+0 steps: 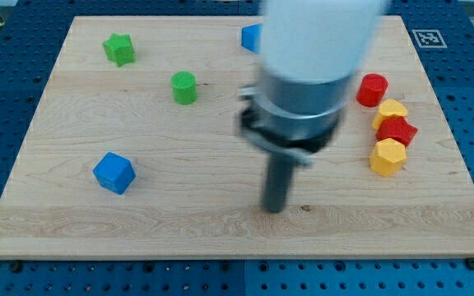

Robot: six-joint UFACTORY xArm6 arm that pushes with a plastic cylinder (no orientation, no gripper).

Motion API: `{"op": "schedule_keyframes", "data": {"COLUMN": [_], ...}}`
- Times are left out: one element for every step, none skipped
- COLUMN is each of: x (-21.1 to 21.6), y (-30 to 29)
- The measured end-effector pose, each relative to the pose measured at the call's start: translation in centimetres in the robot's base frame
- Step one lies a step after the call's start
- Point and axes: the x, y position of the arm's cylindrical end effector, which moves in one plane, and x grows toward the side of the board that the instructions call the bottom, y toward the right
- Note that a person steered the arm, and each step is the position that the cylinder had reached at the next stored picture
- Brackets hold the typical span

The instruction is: Push blue cube to bottom center of the board

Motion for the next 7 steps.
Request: {"op": "schedule_keyframes", "data": {"x": [1.2,0.5,-5.5,-6.0,-5.6,-4.1,-2.8], "y": [-10.0,-19.9,-23.7,-23.5,-19.4,-15.9,-15.4]}}
